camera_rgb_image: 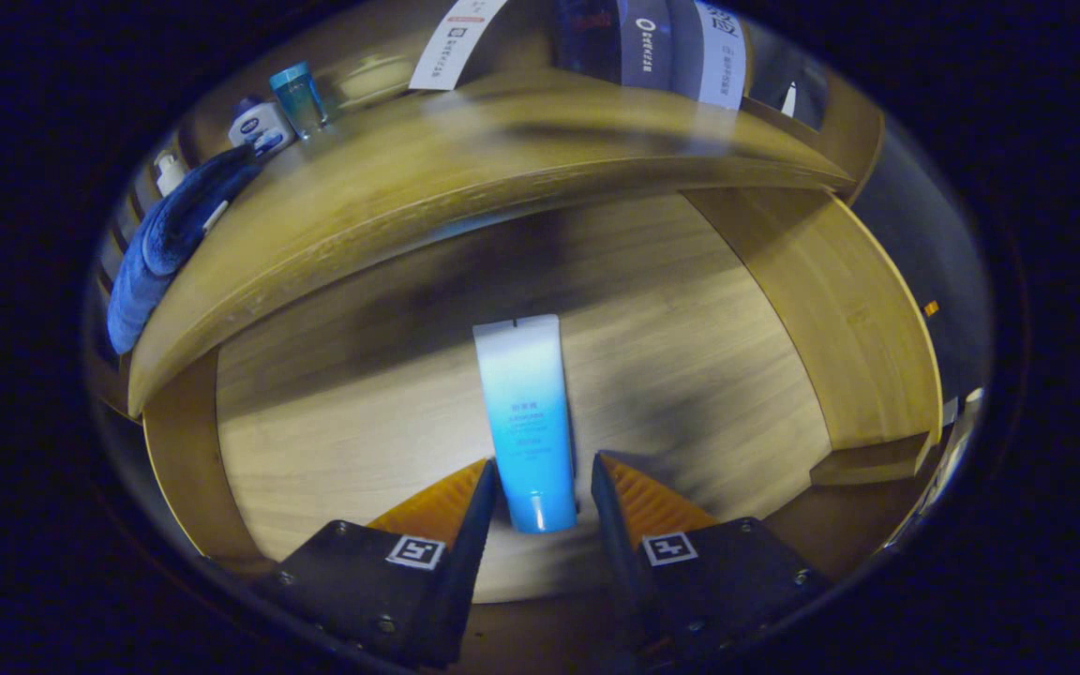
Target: Pull open the drawer, take out the items inside it, and place them on the countertop above the cabinet.
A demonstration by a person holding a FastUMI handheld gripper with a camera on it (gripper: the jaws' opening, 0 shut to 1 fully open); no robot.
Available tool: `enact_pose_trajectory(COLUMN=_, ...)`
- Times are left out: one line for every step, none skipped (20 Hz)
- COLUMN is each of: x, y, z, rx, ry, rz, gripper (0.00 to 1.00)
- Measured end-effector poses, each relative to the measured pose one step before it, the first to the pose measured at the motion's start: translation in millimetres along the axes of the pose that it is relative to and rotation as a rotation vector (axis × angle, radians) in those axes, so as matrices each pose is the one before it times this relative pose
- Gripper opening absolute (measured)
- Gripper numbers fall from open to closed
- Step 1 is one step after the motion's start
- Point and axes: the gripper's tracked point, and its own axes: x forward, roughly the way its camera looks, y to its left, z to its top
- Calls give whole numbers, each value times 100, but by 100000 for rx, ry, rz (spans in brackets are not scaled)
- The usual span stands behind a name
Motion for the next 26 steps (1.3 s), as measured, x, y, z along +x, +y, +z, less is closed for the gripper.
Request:
enact_pose_trajectory(x=-1, y=-69, z=-30, rx=-1185, ry=538, rz=-1004, gripper=62)
enact_pose_trajectory(x=53, y=-213, z=-29, rx=-772, ry=-7, rz=-1910, gripper=62)
enact_pose_trajectory(x=137, y=146, z=264, rx=10, ry=-662, rz=-386, gripper=59)
enact_pose_trajectory(x=-367, y=127, z=537, rx=290, ry=-2612, rz=569, gripper=56)
enact_pose_trajectory(x=494, y=-88, z=-285, rx=1677, ry=521, rz=152, gripper=47)
enact_pose_trajectory(x=-29, y=48, z=261, rx=1079, ry=-1188, rz=-537, gripper=39)
enact_pose_trajectory(x=-149, y=-66, z=-119, rx=157, ry=-40, rz=-123, gripper=39)
enact_pose_trajectory(x=16, y=67, z=118, rx=118, ry=-143, rz=-379, gripper=34)
enact_pose_trajectory(x=-63, y=-41, z=22, rx=-696, ry=-521, rz=-818, gripper=34)
enact_pose_trajectory(x=-369, y=-121, z=153, rx=-680, ry=-959, rz=-1176, gripper=34)
enact_pose_trajectory(x=-464, y=-213, z=116, rx=-980, ry=-1311, rz=-1765, gripper=34)
enact_pose_trajectory(x=-706, y=-393, z=273, rx=-1481, ry=-1813, rz=-2269, gripper=34)
enact_pose_trajectory(x=-862, y=-464, z=95, rx=-622, ry=-1557, rz=-2477, gripper=34)
enact_pose_trajectory(x=-949, y=-391, z=27, rx=-394, ry=-897, rz=-2135, gripper=34)
enact_pose_trajectory(x=-996, y=-647, z=-99, rx=-149, ry=-545, rz=-2851, gripper=34)
enact_pose_trajectory(x=-952, y=-559, z=-8, rx=-177, ry=-704, rz=-2778, gripper=34)
enact_pose_trajectory(x=-1001, y=-336, z=5, rx=-4, ry=-1177, rz=-1412, gripper=34)
enact_pose_trajectory(x=-992, y=-236, z=167, rx=480, ry=-1766, rz=-1078, gripper=34)
enact_pose_trajectory(x=-694, y=-268, z=101, rx=137, ry=-1600, rz=-904, gripper=34)
enact_pose_trajectory(x=-856, y=-250, z=216, rx=-207, ry=-1897, rz=-881, gripper=34)
enact_pose_trajectory(x=-803, y=-273, z=193, rx=119, ry=-2230, rz=-724, gripper=34)
enact_pose_trajectory(x=-828, y=-218, z=334, rx=531, ry=-2140, rz=-564, gripper=34)
enact_pose_trajectory(x=-879, y=-290, z=301, rx=518, ry=-1956, rz=-653, gripper=34)
enact_pose_trajectory(x=-844, y=-305, z=396, rx=20, ry=-2024, rz=-959, gripper=34)
enact_pose_trajectory(x=-909, y=-501, z=429, rx=84, ry=-1705, rz=-1612, gripper=34)
enact_pose_trajectory(x=-816, y=-432, z=527, rx=455, ry=-1600, rz=-1866, gripper=34)
